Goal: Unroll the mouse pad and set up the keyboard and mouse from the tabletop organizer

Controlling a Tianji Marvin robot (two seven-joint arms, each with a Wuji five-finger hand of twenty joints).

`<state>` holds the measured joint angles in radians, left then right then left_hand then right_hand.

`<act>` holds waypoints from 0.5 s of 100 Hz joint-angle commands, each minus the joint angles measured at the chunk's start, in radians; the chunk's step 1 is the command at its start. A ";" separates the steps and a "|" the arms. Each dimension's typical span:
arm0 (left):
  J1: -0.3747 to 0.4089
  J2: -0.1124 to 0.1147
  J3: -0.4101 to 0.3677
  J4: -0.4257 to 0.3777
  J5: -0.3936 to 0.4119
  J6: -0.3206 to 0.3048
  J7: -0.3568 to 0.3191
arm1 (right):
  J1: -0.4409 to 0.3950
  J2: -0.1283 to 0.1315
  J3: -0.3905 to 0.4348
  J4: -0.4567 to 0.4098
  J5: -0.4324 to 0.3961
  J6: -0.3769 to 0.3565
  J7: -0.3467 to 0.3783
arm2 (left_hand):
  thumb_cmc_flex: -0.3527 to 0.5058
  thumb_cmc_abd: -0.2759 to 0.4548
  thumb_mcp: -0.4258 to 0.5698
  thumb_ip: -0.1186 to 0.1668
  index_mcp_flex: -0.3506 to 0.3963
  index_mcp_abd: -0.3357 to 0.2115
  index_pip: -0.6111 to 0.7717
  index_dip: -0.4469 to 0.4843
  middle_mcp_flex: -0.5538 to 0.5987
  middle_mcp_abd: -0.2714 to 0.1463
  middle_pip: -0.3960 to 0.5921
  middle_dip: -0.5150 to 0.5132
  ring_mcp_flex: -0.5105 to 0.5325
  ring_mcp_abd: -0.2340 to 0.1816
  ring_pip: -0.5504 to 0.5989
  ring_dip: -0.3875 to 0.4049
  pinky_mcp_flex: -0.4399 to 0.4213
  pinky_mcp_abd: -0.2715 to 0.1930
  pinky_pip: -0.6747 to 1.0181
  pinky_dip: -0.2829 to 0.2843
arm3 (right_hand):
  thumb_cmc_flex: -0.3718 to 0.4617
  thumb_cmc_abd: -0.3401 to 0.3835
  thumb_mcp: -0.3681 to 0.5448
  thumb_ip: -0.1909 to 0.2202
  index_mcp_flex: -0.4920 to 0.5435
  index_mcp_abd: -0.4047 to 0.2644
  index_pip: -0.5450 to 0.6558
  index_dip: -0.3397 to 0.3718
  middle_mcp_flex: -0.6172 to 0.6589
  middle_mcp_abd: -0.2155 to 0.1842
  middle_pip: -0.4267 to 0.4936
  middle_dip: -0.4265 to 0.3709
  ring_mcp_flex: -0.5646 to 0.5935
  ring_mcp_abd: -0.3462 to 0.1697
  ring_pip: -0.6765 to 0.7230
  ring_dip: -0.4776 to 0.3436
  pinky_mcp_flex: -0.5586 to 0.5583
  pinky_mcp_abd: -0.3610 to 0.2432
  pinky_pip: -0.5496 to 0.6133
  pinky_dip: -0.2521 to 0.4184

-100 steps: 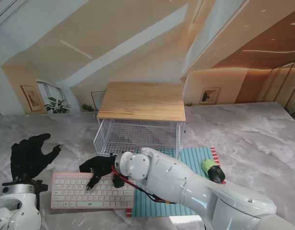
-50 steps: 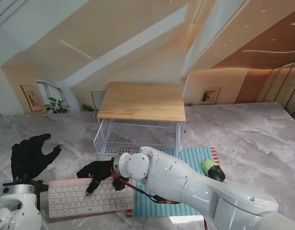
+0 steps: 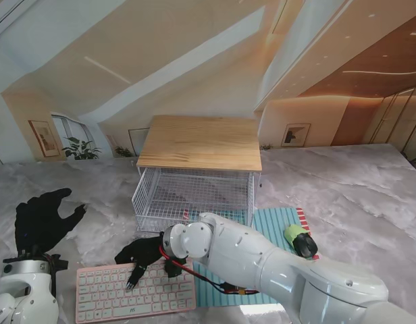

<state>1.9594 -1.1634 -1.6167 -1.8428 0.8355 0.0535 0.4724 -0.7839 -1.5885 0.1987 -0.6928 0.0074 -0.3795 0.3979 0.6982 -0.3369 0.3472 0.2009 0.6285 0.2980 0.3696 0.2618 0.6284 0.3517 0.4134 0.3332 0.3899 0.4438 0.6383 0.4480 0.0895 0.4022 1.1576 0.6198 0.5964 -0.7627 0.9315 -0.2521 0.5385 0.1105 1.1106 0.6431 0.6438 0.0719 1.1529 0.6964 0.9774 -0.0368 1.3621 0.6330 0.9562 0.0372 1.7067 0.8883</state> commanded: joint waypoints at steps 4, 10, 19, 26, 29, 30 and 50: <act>0.005 -0.004 0.003 -0.004 -0.003 -0.003 -0.012 | -0.023 0.011 -0.012 -0.010 -0.026 0.002 -0.009 | -0.013 0.016 -0.018 0.028 -0.005 0.006 -0.015 -0.010 -0.029 -0.011 -0.005 -0.010 -0.027 -0.005 0.005 -0.010 -0.017 -0.036 -0.012 -0.012 | 0.069 0.009 0.152 0.077 -0.015 -0.141 -0.033 -0.018 -0.058 -0.022 -0.030 -0.021 -0.066 0.032 -0.135 -0.055 -0.065 0.012 -0.034 -0.030; 0.004 -0.003 0.004 -0.003 -0.002 -0.003 -0.013 | -0.024 0.016 -0.014 -0.019 -0.039 0.002 -0.023 | -0.014 0.018 -0.018 0.028 -0.005 0.006 -0.015 -0.010 -0.030 -0.012 -0.005 -0.010 -0.027 -0.006 0.005 -0.009 -0.017 -0.035 -0.011 -0.012 | 0.041 0.021 0.156 0.091 -0.016 -0.125 -0.094 -0.035 -0.086 -0.025 -0.057 -0.035 -0.098 0.047 -0.204 -0.073 -0.121 0.038 -0.075 -0.037; 0.003 -0.003 0.004 -0.003 -0.003 -0.003 -0.015 | -0.027 0.022 -0.016 -0.029 -0.058 0.003 -0.045 | -0.014 0.017 -0.019 0.028 -0.005 0.005 -0.015 -0.010 -0.030 -0.013 -0.005 -0.010 -0.027 -0.006 0.005 -0.010 -0.017 -0.035 -0.011 -0.012 | 0.001 0.041 0.162 0.130 -0.014 -0.107 -0.178 -0.045 -0.121 -0.028 -0.097 -0.054 -0.146 0.071 -0.317 -0.103 -0.208 0.079 -0.127 -0.037; 0.002 -0.003 0.004 -0.003 -0.002 -0.003 -0.015 | -0.032 0.027 -0.015 -0.037 -0.074 0.003 -0.068 | -0.014 0.017 -0.019 0.028 -0.005 0.005 -0.015 -0.010 -0.029 -0.012 -0.005 -0.010 -0.027 -0.006 0.005 -0.010 -0.017 -0.036 -0.011 -0.012 | -0.029 0.053 0.162 0.179 -0.012 -0.094 -0.263 -0.024 -0.146 -0.029 -0.139 -0.096 -0.187 0.095 -0.423 -0.133 -0.296 0.133 -0.200 -0.043; 0.002 -0.003 0.005 -0.003 -0.002 -0.003 -0.016 | -0.035 0.029 -0.014 -0.041 -0.080 0.004 -0.077 | -0.014 0.017 -0.019 0.028 -0.006 0.005 -0.015 -0.010 -0.028 -0.010 -0.004 -0.010 -0.026 -0.007 0.005 -0.010 -0.017 -0.036 -0.011 -0.012 | -0.034 0.054 0.160 0.180 -0.017 -0.093 -0.284 -0.028 -0.156 -0.029 -0.149 -0.106 -0.204 0.099 -0.447 -0.141 -0.328 0.145 -0.218 -0.044; 0.002 -0.003 0.005 -0.003 -0.002 -0.003 -0.016 | -0.035 0.030 -0.014 -0.043 -0.082 0.005 -0.079 | -0.014 0.017 -0.019 0.028 -0.006 0.006 -0.015 -0.010 -0.029 -0.011 -0.005 -0.010 -0.026 -0.007 0.005 -0.010 -0.017 -0.036 -0.011 -0.012 | -0.035 0.055 0.159 0.180 -0.019 -0.094 -0.289 -0.029 -0.160 -0.031 -0.152 -0.109 -0.210 0.101 -0.455 -0.143 -0.340 0.149 -0.225 -0.044; 0.000 -0.002 0.006 -0.003 -0.001 -0.004 -0.019 | -0.057 0.059 -0.008 -0.096 -0.129 0.019 -0.148 | -0.014 0.017 -0.019 0.028 -0.005 0.005 -0.015 -0.010 -0.029 -0.011 -0.005 -0.010 -0.027 -0.006 0.005 -0.010 -0.017 -0.036 -0.011 -0.012 | -0.077 0.047 0.136 0.181 -0.074 -0.108 -0.392 -0.090 -0.221 -0.048 -0.242 -0.202 -0.344 0.137 -0.649 -0.208 -0.566 0.251 -0.399 -0.072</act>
<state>1.9580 -1.1633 -1.6147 -1.8428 0.8354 0.0535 0.4691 -0.8176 -1.5438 0.1962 -0.7807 -0.1112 -0.3726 0.2402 0.6982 -0.3369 0.3472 0.2009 0.6285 0.2981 0.3695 0.2618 0.6284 0.3517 0.4134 0.3332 0.3899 0.4428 0.6384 0.4480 0.0895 0.4006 1.1576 0.6129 0.5102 -0.7581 0.9840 -0.1305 0.5037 0.1184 0.7390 0.5714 0.4586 0.0539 0.9275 0.5165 0.7468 -0.0183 0.9040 0.5173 0.4485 0.2229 1.4336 0.8530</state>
